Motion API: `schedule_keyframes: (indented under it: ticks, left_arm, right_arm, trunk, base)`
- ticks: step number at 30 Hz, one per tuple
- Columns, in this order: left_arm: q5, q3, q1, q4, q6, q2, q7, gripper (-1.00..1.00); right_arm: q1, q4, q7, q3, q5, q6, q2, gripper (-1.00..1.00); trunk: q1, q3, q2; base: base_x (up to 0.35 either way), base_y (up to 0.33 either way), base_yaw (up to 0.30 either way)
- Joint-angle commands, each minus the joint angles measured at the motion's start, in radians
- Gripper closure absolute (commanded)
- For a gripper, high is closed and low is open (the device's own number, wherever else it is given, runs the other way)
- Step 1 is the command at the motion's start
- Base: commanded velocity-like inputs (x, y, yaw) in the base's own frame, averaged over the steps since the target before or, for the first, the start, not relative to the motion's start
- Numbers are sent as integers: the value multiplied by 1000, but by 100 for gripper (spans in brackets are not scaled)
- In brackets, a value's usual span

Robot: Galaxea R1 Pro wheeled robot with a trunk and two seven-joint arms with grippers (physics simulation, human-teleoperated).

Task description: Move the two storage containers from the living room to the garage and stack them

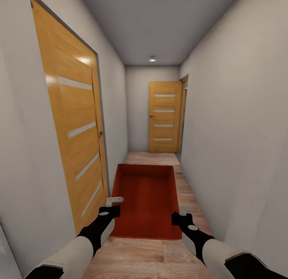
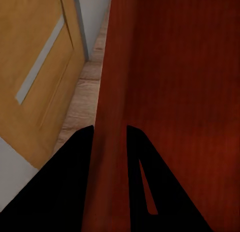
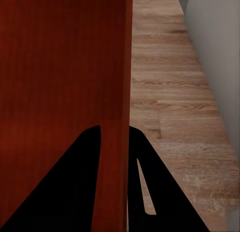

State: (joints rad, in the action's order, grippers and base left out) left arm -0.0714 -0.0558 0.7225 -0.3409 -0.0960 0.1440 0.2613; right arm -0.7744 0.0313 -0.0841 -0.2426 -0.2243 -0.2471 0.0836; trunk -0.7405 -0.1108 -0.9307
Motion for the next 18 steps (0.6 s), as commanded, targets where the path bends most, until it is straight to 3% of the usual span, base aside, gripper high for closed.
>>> schedule_keyframes:
  ticks: [1, 18]
  left_arm:
    - [2, 67, 2, -6, -6, -60, 10, 100]
    - [1, 67, 2, -4, -6, -60, 10, 100]
  right_arm:
    - [0, -1, -5, 31, -4, -2, -11, 100]
    - [0, -1, -6, 31, -4, -3, -12, 100]
  trunk:
    - [-1, -1, -1]
    - [-1, -1, -1]
  base:
    - [323, 0, 0]
    - [323, 0, 0]
